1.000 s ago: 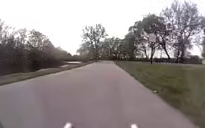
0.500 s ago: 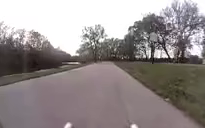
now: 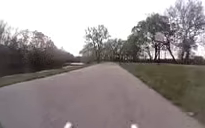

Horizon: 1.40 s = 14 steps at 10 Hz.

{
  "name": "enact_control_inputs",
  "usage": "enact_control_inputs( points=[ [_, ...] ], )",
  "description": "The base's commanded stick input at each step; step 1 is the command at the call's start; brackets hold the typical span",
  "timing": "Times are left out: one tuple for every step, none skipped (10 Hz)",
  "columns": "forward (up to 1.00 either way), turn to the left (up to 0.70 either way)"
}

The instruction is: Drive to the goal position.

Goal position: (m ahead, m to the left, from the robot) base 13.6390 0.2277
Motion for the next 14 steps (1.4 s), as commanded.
enact_control_inputs(
  points=[
    [1.00, 0.00],
    [1.00, 0.00],
    [1.00, -0.18],
    [1.00, -0.35],
    [1.00, -0.40],
    [1.00, -0.40],
    [1.00, -0.40],
    [1.00, -0.40],
    [1.00, -0.40],
    [1.00, -0.15],
    [1.00, 0.00],
    [1.00, 0.00],
    [1.00, 0.00],
    [1.00, 0.00]
  ],
)
